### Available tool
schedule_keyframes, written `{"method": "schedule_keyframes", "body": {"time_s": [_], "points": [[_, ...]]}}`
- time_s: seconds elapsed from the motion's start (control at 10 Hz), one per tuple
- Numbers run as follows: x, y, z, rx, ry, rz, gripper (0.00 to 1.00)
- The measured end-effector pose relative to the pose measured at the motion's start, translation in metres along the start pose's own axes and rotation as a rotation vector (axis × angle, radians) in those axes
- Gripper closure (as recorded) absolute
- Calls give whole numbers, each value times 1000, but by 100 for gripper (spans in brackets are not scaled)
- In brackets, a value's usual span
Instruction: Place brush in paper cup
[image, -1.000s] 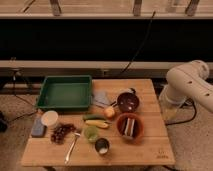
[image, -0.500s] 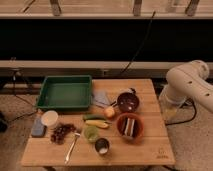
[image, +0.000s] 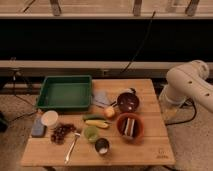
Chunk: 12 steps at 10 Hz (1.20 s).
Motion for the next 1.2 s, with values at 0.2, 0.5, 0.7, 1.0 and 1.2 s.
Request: {"method": "schedule_keyframes", "body": {"time_s": [0.2,0.5,0.7,1.0,1.2], "points": [[0,0,0,0,0,0,35],[0,-9,-1,-4,-6,-23,35],[-9,-36,4,-21,-19,-56,35],[-32,-100,21,-44,-25,-115,35],[-51,-143,38,-35,-39,-162,35]]}}
